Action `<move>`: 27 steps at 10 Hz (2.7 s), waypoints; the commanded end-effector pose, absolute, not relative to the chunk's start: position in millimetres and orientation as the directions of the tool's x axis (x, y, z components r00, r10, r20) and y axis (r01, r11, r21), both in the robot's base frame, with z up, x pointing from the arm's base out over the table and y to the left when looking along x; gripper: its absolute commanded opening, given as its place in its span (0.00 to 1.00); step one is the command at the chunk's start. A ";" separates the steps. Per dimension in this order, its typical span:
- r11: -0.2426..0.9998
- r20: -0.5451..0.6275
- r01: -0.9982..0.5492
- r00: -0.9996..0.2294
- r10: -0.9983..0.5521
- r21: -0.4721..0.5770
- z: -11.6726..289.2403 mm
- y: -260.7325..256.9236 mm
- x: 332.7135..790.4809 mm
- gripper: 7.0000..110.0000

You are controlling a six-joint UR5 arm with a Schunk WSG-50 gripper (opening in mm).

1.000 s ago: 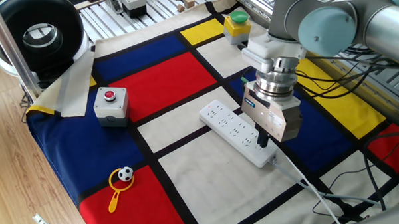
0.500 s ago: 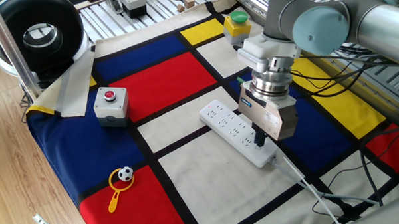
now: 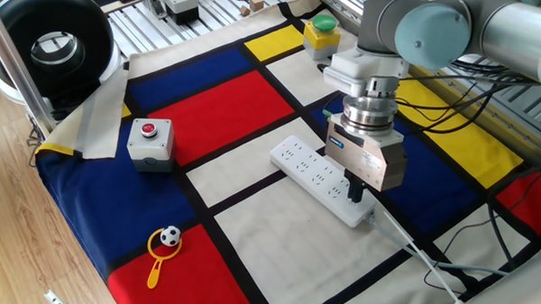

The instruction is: Turn off the power strip by pressing the button

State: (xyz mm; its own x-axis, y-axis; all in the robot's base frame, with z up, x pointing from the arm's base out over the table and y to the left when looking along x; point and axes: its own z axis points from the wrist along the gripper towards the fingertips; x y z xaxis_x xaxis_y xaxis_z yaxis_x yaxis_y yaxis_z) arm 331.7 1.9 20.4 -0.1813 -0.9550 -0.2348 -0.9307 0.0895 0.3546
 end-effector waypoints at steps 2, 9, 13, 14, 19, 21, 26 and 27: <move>0.092 -0.240 -0.930 -0.186 -0.953 0.356 17.1 2.6 332.7 0.00; 0.087 -0.254 -0.930 -0.186 -0.949 0.356 16.0 4.7 334.4 0.00; 0.084 -0.255 -0.930 -0.183 -0.949 0.357 16.2 2.8 334.5 0.00; 0.082 -0.258 -0.929 -0.184 -0.948 0.362 16.9 3.8 333.4 0.00; 0.085 -0.265 -0.926 -0.191 -0.945 0.367 14.4 8.1 331.6 0.00; 0.083 -0.259 -0.927 -0.187 -0.947 0.365 13.5 4.8 332.0 0.00; 0.080 -0.266 -0.924 -0.189 -0.945 0.374 20.7 1.9 332.2 0.00; 0.080 -0.266 -0.923 -0.191 -0.945 0.377 24.7 2.7 332.3 0.00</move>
